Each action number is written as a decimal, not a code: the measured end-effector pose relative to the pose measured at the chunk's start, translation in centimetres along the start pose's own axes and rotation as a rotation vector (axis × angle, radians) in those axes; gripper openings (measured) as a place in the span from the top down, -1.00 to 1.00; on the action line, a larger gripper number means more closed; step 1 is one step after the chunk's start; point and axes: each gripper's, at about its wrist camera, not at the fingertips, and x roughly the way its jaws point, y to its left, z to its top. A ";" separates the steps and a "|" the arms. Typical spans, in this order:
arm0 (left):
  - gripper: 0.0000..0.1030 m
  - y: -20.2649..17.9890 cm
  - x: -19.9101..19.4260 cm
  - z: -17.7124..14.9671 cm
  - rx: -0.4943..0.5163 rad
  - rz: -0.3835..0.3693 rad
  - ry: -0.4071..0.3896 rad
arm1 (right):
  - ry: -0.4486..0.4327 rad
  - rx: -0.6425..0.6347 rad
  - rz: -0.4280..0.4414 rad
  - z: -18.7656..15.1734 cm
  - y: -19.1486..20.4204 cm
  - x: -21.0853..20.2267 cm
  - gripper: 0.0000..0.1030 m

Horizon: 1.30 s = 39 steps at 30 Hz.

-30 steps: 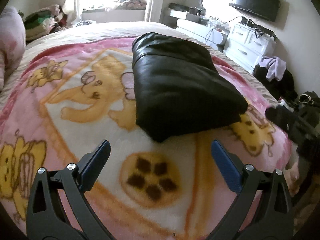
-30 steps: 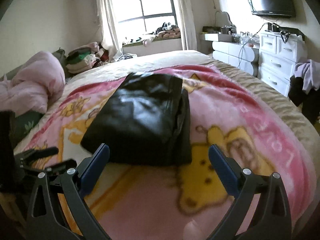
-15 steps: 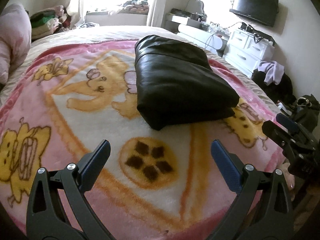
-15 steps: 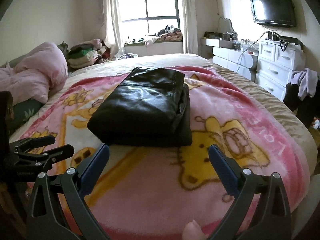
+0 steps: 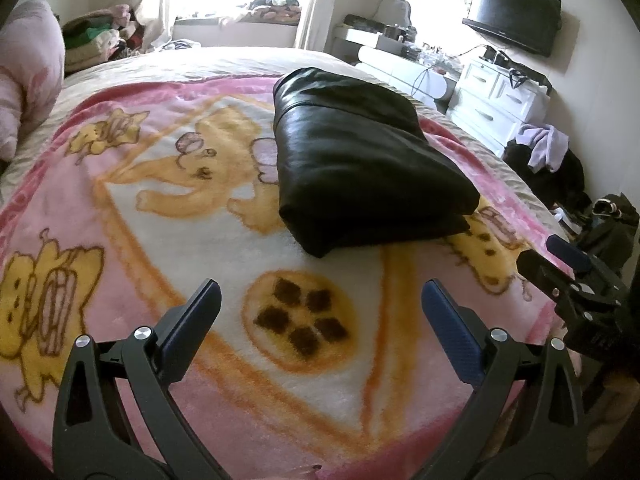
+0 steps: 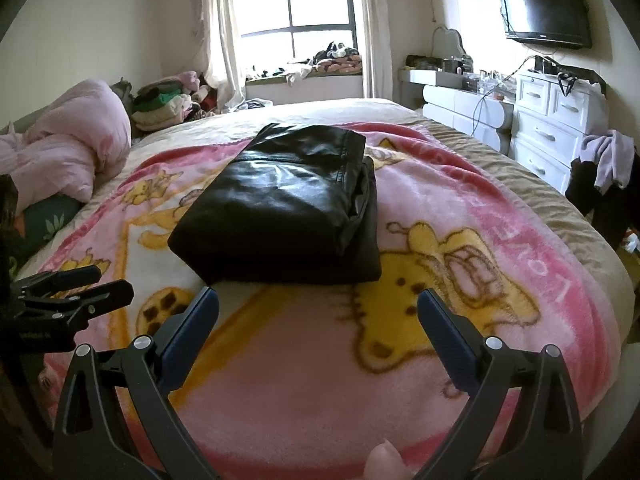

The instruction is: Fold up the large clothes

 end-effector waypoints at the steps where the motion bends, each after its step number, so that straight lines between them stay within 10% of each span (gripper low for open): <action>1: -0.83 0.0 0.0 0.0 0.000 0.005 0.000 | -0.001 0.001 0.000 0.0 0.0 0.0 -0.92; 39: -0.83 0.4 -0.4 0.3 0.020 0.064 -0.014 | -0.005 -0.009 -0.006 -0.1 0.1 0.2 -0.92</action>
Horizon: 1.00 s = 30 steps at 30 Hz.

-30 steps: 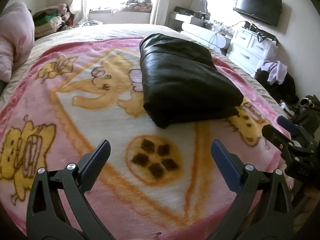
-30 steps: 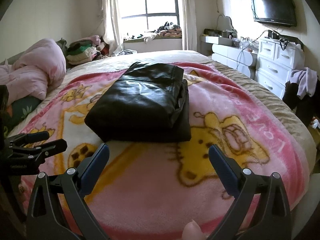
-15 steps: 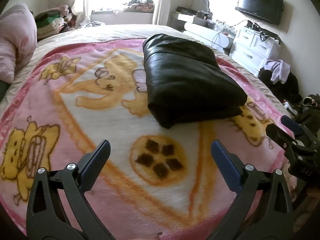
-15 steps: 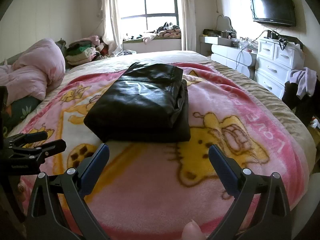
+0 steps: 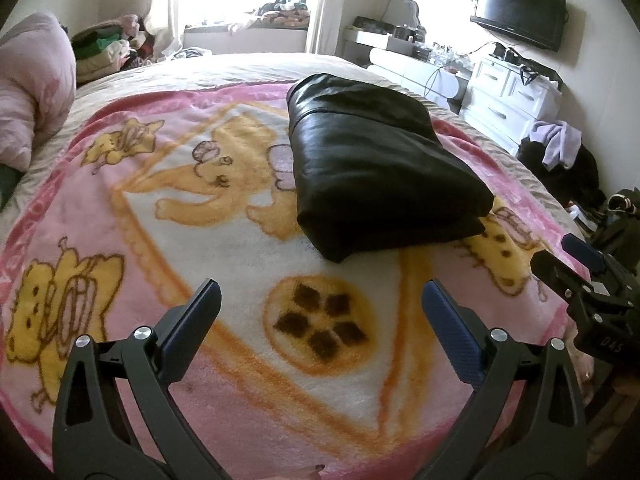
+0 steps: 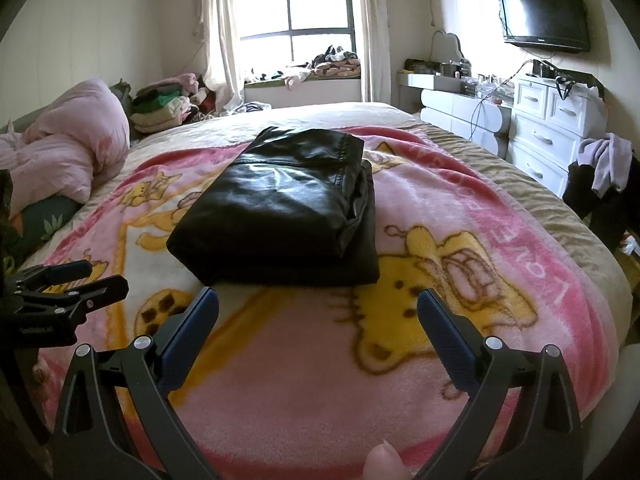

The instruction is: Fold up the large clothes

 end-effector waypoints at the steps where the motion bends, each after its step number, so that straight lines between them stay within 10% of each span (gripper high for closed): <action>1: -0.83 0.0 0.0 0.0 0.000 -0.001 0.000 | 0.000 0.000 0.001 0.0 0.0 0.0 -0.92; 30: -0.83 -0.1 -0.2 0.3 0.010 0.035 0.005 | -0.002 0.004 -0.002 0.0 0.1 -0.1 -0.92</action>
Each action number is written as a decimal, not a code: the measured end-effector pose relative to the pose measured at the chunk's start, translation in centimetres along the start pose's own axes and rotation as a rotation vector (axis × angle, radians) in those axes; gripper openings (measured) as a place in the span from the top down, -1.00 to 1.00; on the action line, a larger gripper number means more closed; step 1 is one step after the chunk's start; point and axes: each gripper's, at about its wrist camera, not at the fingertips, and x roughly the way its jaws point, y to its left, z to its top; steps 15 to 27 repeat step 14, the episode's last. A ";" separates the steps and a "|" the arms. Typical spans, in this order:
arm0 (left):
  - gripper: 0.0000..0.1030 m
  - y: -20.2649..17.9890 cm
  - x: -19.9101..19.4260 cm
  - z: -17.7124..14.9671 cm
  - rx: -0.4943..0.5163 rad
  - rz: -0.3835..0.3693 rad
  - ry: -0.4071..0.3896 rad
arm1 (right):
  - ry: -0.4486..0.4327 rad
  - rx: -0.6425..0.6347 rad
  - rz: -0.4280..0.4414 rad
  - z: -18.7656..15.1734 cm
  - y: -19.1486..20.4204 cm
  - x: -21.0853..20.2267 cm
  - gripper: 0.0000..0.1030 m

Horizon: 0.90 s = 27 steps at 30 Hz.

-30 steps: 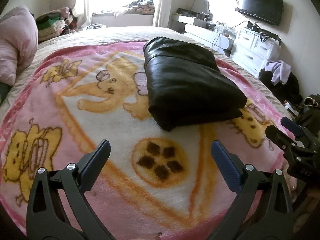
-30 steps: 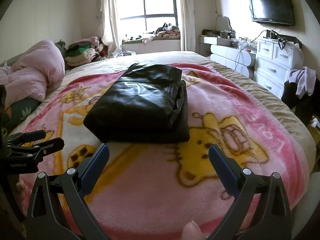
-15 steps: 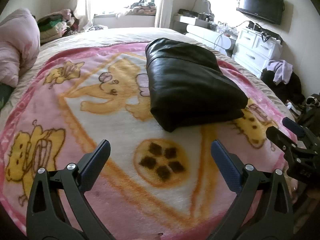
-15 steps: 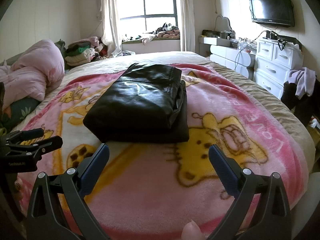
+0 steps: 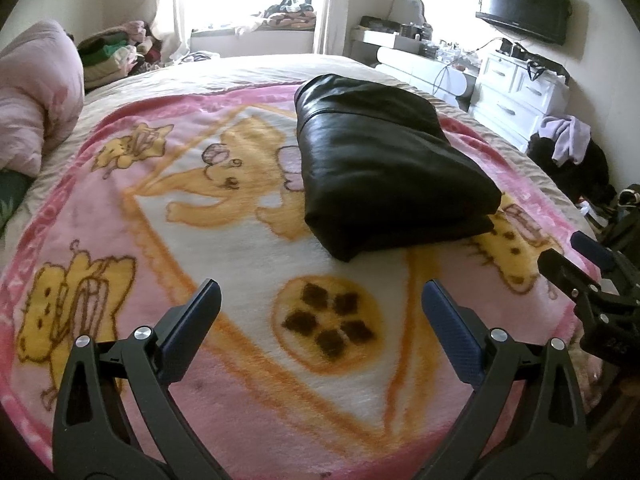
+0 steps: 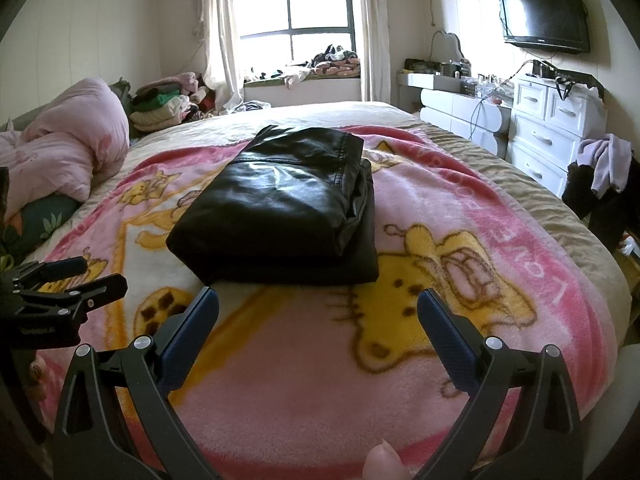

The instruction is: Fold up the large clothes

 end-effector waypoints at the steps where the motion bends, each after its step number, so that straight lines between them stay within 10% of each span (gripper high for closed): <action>1: -0.83 0.1 0.0 0.0 -0.003 -0.004 0.002 | -0.001 -0.001 0.001 0.0 0.0 0.0 -0.92; 8: -0.83 0.9 0.6 0.1 -0.044 -0.029 0.038 | -0.036 0.096 -0.036 0.8 -2.0 -1.8 -0.92; 13: -0.83 7.2 1.1 1.8 -0.146 0.042 0.074 | -0.107 0.334 -0.323 1.4 -11.5 -6.3 -0.92; 27: -0.83 10.3 1.2 2.6 -0.184 0.080 0.077 | -0.107 0.334 -0.323 1.4 -11.5 -6.3 -0.92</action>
